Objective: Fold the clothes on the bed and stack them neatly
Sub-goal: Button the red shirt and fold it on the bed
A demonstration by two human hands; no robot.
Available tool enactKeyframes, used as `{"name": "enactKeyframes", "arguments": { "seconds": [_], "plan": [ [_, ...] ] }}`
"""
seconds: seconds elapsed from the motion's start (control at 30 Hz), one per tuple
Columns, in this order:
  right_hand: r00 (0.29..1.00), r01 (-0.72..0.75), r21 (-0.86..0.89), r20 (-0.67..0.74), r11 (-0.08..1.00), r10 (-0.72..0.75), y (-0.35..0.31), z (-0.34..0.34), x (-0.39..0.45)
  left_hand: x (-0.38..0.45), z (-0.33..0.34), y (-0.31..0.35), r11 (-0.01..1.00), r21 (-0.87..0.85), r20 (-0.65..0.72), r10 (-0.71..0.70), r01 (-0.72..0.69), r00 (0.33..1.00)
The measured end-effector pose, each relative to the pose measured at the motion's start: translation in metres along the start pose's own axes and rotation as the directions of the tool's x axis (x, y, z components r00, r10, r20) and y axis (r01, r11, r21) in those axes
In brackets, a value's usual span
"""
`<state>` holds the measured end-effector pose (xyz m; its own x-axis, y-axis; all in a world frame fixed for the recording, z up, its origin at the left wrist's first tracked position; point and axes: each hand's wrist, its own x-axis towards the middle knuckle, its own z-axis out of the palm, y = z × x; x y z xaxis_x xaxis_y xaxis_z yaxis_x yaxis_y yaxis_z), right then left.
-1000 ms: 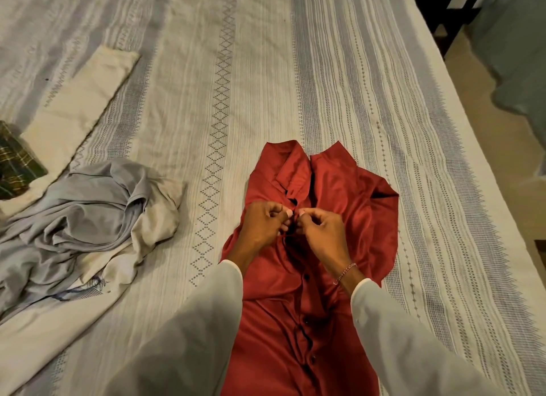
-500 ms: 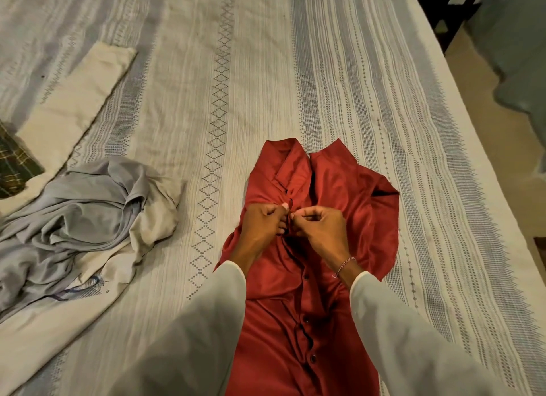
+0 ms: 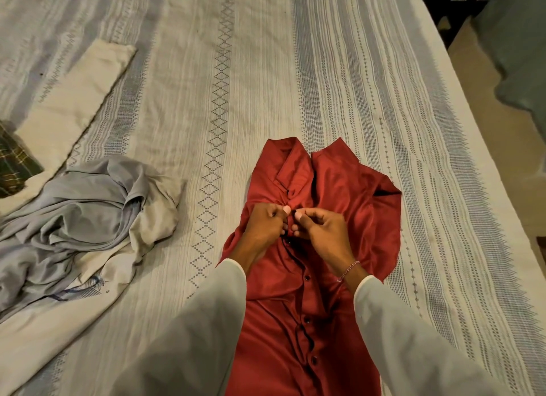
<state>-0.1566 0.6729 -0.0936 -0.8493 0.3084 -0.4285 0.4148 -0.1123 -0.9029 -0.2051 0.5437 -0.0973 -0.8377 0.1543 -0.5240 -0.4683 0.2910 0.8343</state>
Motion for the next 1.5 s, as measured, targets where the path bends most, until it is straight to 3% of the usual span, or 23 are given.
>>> {"name": "enactKeyframes", "arguments": {
  "seconds": [0.13, 0.23, 0.3, 0.37, 0.43, 0.5, 0.6, 0.67, 0.77, 0.93, 1.17, 1.23, 1.37, 1.5],
  "plan": [
    [0.997, -0.036, -0.034, 0.065, 0.999, 0.038, 0.0, -0.007, 0.001, -0.003, 0.001, -0.003, 1.0, -0.005, 0.064, 0.004, -0.004, 0.998],
    [0.998, -0.03, -0.309, 0.048, 0.951, 0.047, 0.006, -0.014, 0.009, -0.005, 0.001, -0.002, 0.997, 0.074, 0.09, 0.0, -0.007, 0.996],
    [0.997, 0.051, -0.525, -0.023, 0.85, -0.074, 0.006, -0.016, 0.013, -0.002, -0.001, 0.002, 0.976, 0.209, 0.043, 0.052, -0.06, 0.998],
    [0.961, 0.16, -0.59, -0.088, 0.791, -0.26, -0.003, -0.014, 0.017, 0.002, -0.005, 0.012, 0.927, 0.351, -0.052, 0.157, -0.129, 0.986],
    [0.905, 0.295, -0.612, -0.066, 0.734, -0.419, -0.016, -0.007, 0.024, 0.007, -0.01, 0.026, 0.803, 0.548, -0.11, 0.346, -0.233, 0.932],
    [0.866, 0.412, -0.65, 0.062, 0.639, -0.496, -0.026, -0.001, 0.036, 0.019, -0.014, 0.037, 0.562, 0.754, -0.002, 0.519, -0.34, 0.855],
    [0.889, 0.438, -0.736, 0.269, 0.516, -0.37, -0.033, 0.007, 0.057, 0.039, -0.017, 0.046, 0.281, 0.885, 0.206, 0.478, -0.371, 0.854],
    [0.909, 0.398, -0.836, 0.304, 0.379, -0.283, -0.029, 0.011, 0.065, 0.048, -0.019, 0.043, 0.139, 0.919, 0.288, 0.404, -0.37, 0.868],
    [0.939, 0.313, -0.906, 0.25, 0.283, -0.237, -0.021, 0.009, 0.074, 0.058, -0.025, 0.036, 0.066, 0.935, 0.302, 0.371, -0.35, 0.878],
    [0.924, 0.286, -0.869, 0.139, 0.403, -0.355, -0.011, 0.004, 0.077, 0.062, -0.03, 0.029, 0.085, 0.94, 0.276, 0.378, -0.33, 0.884],
    [0.928, 0.156, -0.601, -0.184, 0.784, -0.325, -0.013, -0.004, 0.071, 0.066, -0.028, 0.038, -0.018, 0.836, 0.519, 0.35, -0.549, 0.779],
    [0.935, 0.115, -0.542, -0.223, 0.832, -0.275, -0.017, -0.005, 0.069, 0.066, -0.027, 0.04, -0.019, 0.827, 0.528, 0.365, -0.562, 0.766],
    [0.96, -0.032, -0.395, -0.267, 0.918, -0.081, -0.016, -0.008, 0.066, 0.064, -0.021, 0.046, -0.139, 0.839, 0.54, 0.339, -0.527, 0.77],
    [0.967, -0.155, -0.112, -0.222, 0.981, 0.128, -0.015, -0.009, 0.063, 0.061, -0.019, 0.046, -0.116, 0.849, 0.52, 0.357, -0.515, 0.776]
  ]
}}
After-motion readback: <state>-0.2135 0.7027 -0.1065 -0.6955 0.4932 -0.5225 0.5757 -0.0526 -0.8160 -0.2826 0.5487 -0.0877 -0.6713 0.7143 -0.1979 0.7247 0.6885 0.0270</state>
